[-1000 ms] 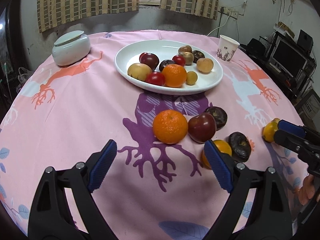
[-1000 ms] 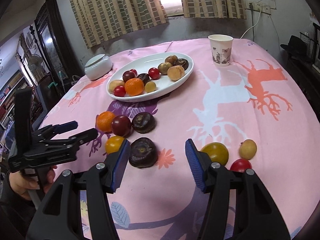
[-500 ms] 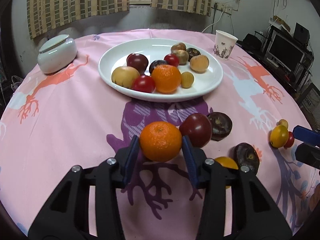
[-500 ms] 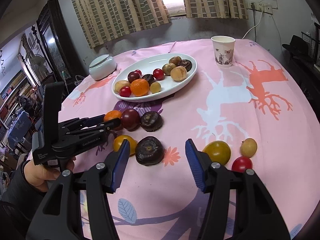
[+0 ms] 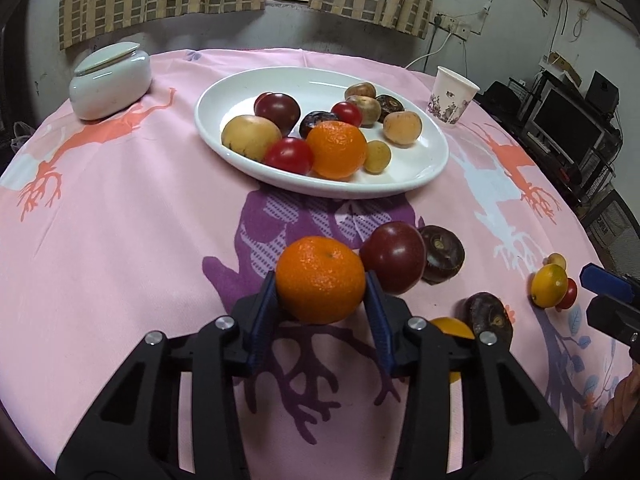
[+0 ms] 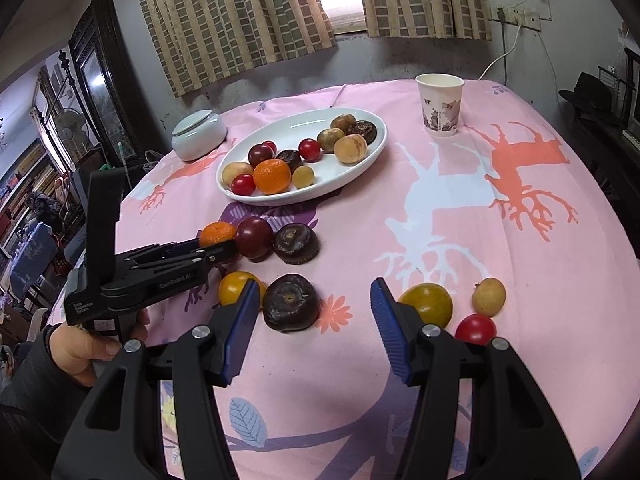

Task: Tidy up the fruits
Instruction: 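Lift the orange with the left tool while the right tool grasps a yellow-green fruit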

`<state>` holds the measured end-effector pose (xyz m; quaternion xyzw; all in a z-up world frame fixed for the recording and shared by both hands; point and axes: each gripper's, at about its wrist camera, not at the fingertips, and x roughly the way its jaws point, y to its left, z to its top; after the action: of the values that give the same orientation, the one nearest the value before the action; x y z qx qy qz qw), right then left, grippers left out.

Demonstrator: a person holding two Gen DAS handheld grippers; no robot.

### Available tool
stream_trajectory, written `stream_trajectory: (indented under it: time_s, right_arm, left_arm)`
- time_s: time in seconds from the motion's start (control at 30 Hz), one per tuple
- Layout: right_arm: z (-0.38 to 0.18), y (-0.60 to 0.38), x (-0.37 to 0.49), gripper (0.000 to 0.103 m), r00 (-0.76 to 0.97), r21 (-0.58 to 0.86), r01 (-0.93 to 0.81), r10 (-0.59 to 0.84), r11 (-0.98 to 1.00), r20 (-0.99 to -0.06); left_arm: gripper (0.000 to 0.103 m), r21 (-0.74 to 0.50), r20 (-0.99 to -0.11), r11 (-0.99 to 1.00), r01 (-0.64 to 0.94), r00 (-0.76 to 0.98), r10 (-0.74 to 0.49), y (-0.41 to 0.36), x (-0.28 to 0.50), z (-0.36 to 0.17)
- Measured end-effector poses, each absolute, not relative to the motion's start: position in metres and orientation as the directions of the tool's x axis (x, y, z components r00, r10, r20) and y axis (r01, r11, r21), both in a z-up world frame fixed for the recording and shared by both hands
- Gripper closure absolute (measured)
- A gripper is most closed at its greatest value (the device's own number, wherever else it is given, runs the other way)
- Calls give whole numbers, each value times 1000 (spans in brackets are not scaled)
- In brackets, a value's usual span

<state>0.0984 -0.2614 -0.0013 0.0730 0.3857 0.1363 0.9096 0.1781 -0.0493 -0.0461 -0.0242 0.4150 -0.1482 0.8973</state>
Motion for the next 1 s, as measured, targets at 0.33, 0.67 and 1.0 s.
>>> stream_trajectory:
  time_s: [0.33, 0.67, 1.0]
  right_arm:
    - [-4, -281, 103, 46, 667, 20, -29, 34, 999, -745]
    - [-25, -284, 104, 46, 619, 7, -39, 30, 999, -785]
    - [-43, -279, 119, 45, 648, -19, -28, 3, 999, -762]
  left_arm:
    - [59, -140, -681, 944, 299, 662, -311, -51, 119, -6]
    - [59, -187, -696, 937, 294, 634, -337, -41, 115, -22]
    - [59, -198, -718, 927, 320, 596, -359, -44, 116, -33]
